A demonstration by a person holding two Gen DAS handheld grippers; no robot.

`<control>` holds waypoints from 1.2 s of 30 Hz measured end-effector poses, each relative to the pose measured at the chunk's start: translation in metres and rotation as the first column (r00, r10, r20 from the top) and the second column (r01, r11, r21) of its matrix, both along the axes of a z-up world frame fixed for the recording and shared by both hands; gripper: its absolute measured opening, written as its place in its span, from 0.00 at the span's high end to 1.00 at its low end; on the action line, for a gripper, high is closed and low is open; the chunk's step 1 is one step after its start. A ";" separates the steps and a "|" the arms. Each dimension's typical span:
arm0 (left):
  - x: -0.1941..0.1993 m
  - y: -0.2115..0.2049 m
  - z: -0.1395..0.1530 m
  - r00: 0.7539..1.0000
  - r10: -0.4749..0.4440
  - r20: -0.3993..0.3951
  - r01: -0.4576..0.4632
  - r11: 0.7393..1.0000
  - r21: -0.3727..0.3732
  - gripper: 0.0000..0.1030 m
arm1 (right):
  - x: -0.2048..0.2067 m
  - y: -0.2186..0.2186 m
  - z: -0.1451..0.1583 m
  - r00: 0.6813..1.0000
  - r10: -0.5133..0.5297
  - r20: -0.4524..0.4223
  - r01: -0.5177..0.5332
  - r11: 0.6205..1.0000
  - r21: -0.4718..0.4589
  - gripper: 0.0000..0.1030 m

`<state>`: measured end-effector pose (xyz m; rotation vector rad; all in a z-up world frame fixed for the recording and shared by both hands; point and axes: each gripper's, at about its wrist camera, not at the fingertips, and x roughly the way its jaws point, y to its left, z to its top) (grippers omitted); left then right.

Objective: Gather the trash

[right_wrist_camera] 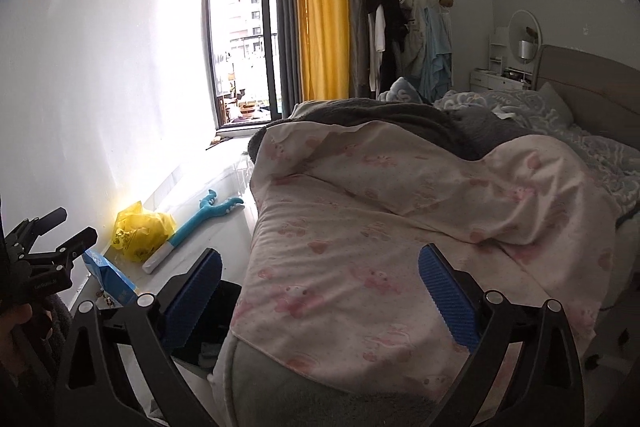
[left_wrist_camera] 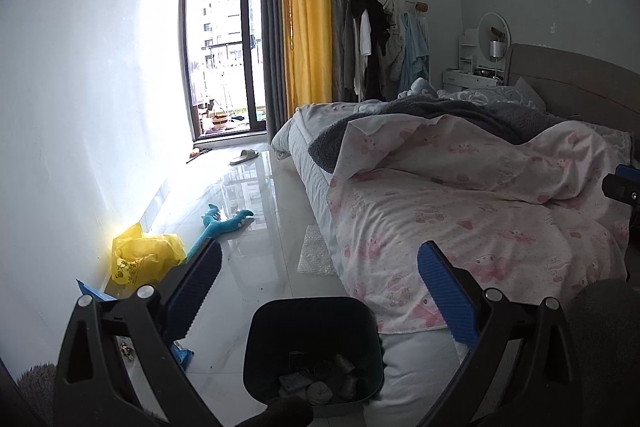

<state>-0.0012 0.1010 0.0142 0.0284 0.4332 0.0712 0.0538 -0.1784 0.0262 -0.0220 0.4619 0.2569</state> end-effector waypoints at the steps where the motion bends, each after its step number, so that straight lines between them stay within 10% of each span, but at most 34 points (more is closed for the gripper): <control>1: -0.002 -0.002 0.000 1.000 0.000 0.002 0.000 1.000 0.000 0.03 | -0.004 -0.005 -0.001 1.000 -0.011 0.005 0.011 1.000 -0.003 0.03; 36: -0.002 -0.027 -0.017 1.000 -0.030 -0.006 0.030 1.000 -0.009 0.03 | -0.020 -0.017 -0.018 0.993 0.114 0.005 -0.115 0.991 0.073 0.03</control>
